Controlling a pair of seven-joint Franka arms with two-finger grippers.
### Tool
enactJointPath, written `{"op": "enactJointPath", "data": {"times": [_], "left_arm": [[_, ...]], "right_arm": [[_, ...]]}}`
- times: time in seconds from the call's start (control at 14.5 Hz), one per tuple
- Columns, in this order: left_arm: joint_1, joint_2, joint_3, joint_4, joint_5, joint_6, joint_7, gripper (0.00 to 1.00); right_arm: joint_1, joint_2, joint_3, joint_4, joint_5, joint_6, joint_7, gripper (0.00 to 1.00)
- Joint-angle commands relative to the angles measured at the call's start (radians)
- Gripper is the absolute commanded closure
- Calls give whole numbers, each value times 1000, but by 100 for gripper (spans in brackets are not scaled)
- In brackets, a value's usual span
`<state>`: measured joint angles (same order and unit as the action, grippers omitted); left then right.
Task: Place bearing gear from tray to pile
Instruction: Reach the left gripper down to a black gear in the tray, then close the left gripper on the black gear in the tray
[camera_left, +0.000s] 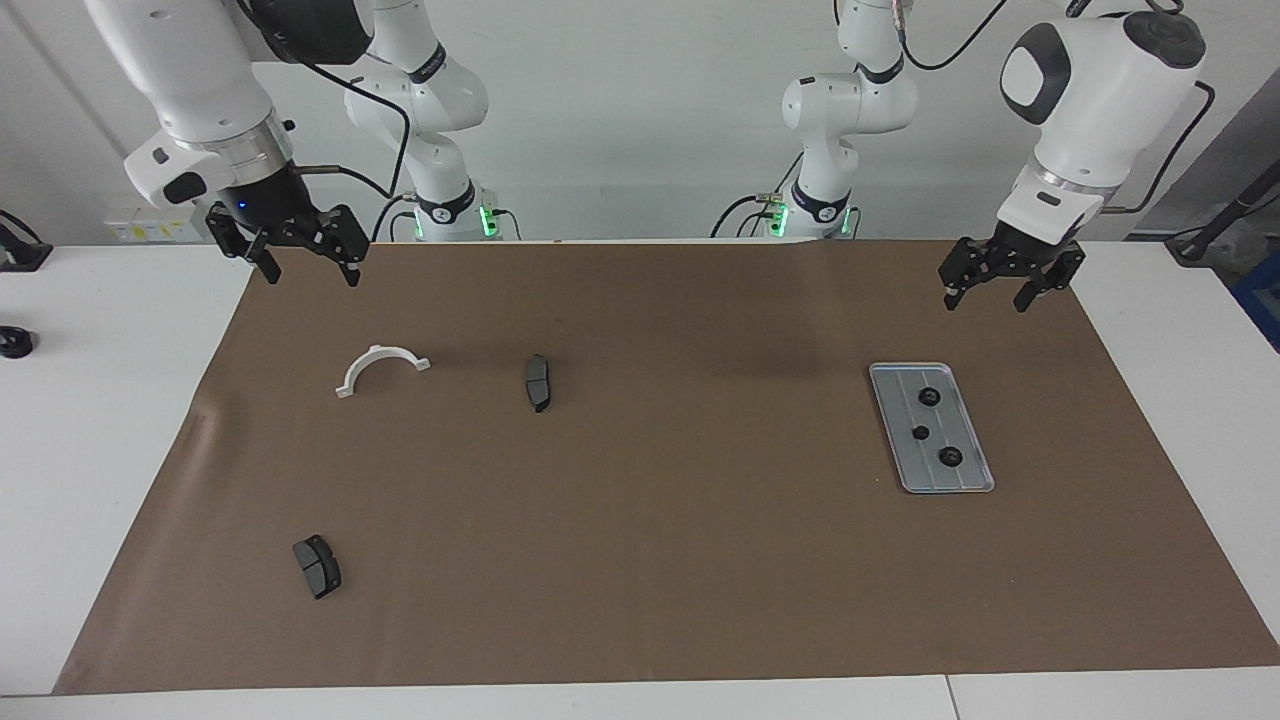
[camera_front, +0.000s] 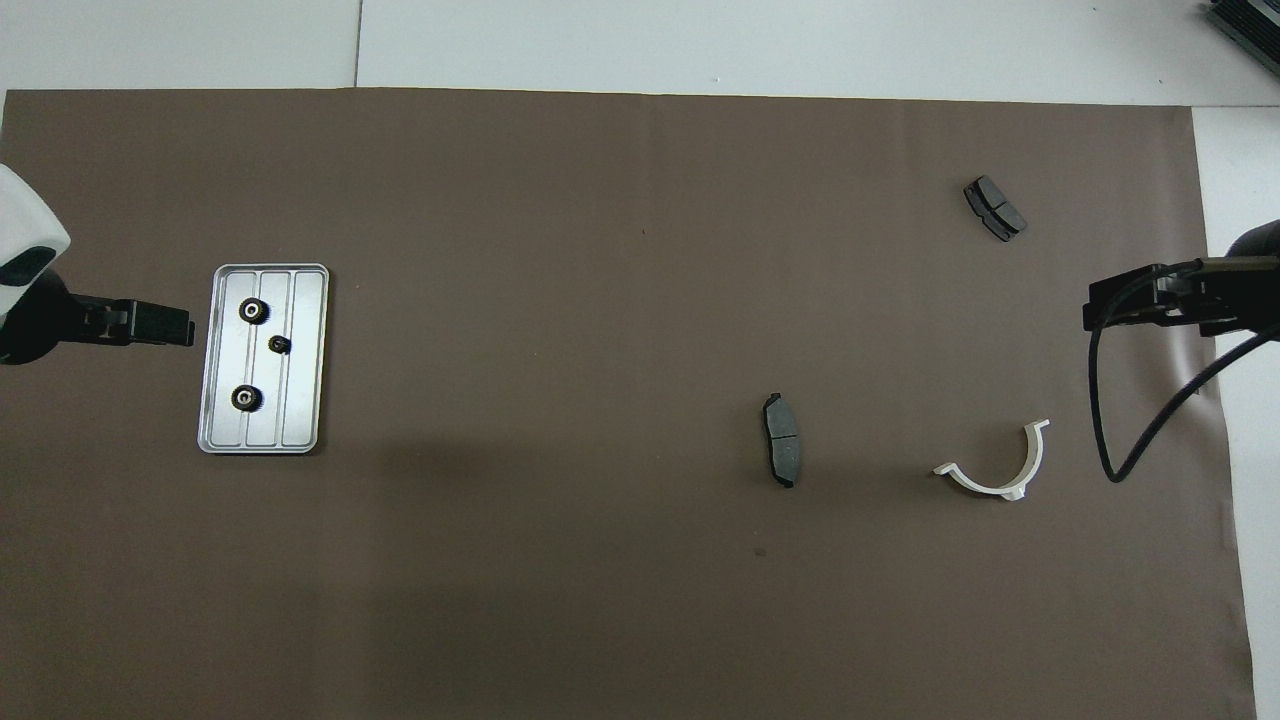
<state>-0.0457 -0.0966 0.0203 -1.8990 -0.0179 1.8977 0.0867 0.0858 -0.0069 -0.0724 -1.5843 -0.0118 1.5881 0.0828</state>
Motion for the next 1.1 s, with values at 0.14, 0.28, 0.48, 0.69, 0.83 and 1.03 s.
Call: {"op": "enactJointPath", "data": {"times": [0.14, 0.28, 0.48, 0.69, 0.83, 1.03], "left_arm": [[9, -49, 3, -236, 7, 211, 11, 0], [26, -26, 3, -293, 7, 292, 42, 0], [55, 18, 3, -373, 6, 426, 68, 0], [76, 60, 3, -413, 6, 518, 81, 0], [87, 89, 3, -420, 6, 549, 88, 0], [87, 149, 3, -423, 6, 592, 99, 0]], "right_arm": [[-11, -31, 5, -39, 10, 21, -18, 0], [-6, -31, 5, -37, 10, 18, -18, 0], [-11, -31, 5, -37, 10, 21, -20, 0], [-9, -31, 5, -39, 10, 23, -18, 0], [-9, -31, 5, -40, 10, 27, -17, 0], [-11, -31, 5, -40, 10, 27, -17, 0]]}}
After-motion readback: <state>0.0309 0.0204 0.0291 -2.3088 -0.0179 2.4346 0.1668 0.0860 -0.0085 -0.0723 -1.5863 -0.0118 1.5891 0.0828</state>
